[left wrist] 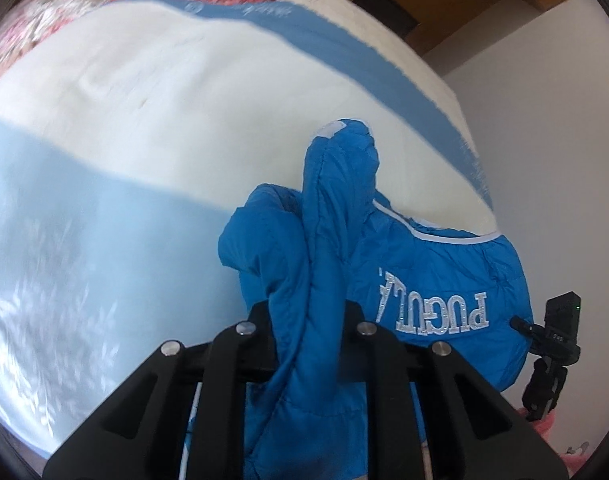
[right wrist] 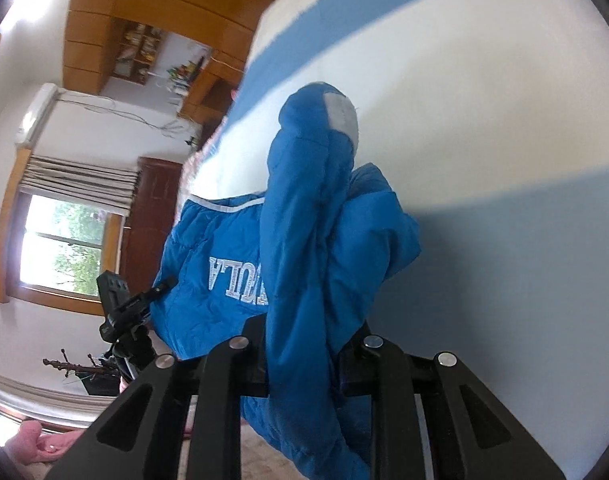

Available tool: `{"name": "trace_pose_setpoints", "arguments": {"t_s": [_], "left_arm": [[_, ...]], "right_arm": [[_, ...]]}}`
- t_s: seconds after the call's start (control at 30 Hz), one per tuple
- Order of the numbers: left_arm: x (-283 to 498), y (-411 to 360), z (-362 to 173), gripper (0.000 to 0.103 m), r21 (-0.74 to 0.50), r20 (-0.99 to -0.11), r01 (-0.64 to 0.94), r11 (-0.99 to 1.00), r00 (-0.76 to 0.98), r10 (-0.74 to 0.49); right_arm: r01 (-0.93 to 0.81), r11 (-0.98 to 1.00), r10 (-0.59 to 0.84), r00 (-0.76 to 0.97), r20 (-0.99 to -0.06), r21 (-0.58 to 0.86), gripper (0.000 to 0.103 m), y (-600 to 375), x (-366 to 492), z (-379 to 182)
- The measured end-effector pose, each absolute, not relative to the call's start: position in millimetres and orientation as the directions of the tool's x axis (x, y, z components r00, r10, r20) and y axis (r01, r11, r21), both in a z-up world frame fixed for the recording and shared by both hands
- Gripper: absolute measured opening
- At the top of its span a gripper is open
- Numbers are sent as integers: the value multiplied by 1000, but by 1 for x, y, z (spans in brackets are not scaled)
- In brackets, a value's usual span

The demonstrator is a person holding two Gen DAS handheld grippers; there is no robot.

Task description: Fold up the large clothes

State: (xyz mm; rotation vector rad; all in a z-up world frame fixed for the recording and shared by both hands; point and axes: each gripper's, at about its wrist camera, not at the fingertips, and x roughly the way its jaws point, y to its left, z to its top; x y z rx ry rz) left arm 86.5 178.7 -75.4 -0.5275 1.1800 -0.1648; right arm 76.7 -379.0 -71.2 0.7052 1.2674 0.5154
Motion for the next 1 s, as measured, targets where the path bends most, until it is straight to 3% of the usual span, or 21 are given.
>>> {"name": "trace_pose_setpoints", "arguments": {"t_s": [0.13,0.27,0.47,0.63,0.77,0.87,1.0], "left_arm": [[84,180,-111,18,-394,-873,-153,906,370,-317],[86,183,-145,27,-368,-889,-149,918,347,-299],[82,172,-153,33,-301,-897,-97,949,367,-247],[80,181,-147,38,-323,-898,-149,935,361,-253],[68,187,-118,43,-279,-899,-161,947,391,-198],[52,196,-92,47,-248,-888,-186,951,436,-147],[32,193,-58,47,-198,-862,-188,962,500,-80]], "right_arm": [[78,751,623,244,-743,656,21,-377,75,-96],[127,786,568,235,-788,605,23,-379,76,-131],[180,730,611,260,-747,660,28,-385,73,-164],[161,780,557,264,-788,605,36,-382,66,-153],[102,895,389,302,-870,435,48,-373,48,-115],[97,931,300,347,-888,352,48,-371,38,-88],[45,951,258,425,-868,304,38,-359,20,-58]]}}
